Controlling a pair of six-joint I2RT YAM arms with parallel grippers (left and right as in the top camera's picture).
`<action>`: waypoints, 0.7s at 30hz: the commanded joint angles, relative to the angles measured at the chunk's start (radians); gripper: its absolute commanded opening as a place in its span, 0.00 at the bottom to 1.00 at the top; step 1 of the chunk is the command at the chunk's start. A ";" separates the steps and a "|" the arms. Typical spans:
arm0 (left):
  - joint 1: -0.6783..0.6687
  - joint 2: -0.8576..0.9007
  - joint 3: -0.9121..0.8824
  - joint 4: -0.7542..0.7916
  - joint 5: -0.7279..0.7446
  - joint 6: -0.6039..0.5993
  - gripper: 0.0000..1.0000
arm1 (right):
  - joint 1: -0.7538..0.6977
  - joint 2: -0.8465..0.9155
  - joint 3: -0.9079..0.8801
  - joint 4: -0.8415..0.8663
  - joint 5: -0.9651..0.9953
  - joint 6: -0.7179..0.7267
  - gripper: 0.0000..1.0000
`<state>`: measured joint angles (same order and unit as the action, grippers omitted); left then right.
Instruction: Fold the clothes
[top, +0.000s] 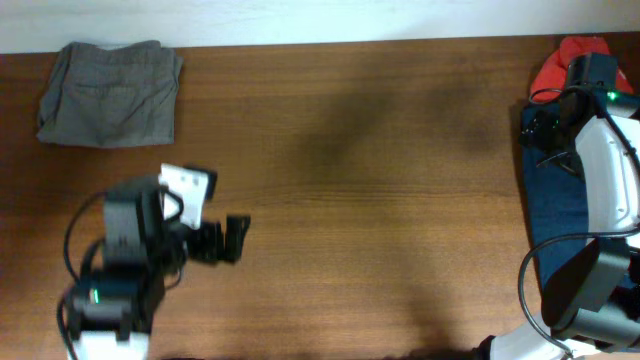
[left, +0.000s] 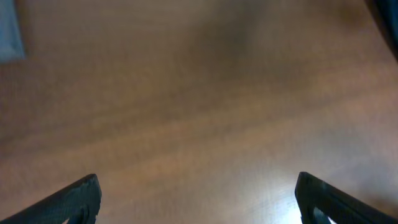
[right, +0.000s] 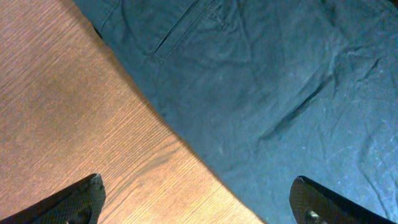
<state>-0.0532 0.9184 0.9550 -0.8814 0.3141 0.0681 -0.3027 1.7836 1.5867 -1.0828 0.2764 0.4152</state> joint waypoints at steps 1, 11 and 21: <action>-0.004 -0.258 -0.181 0.066 -0.001 0.032 0.99 | -0.005 -0.008 0.006 0.001 0.013 0.004 0.98; -0.004 -0.657 -0.424 0.363 -0.182 0.032 0.99 | -0.005 -0.008 0.006 0.001 0.013 0.004 0.98; 0.040 -0.904 -0.936 0.958 -0.186 0.032 0.99 | -0.005 -0.008 0.006 0.000 0.013 0.004 0.99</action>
<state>-0.0391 0.0631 0.1020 0.0216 0.1379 0.0872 -0.3027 1.7836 1.5867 -1.0813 0.2760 0.4152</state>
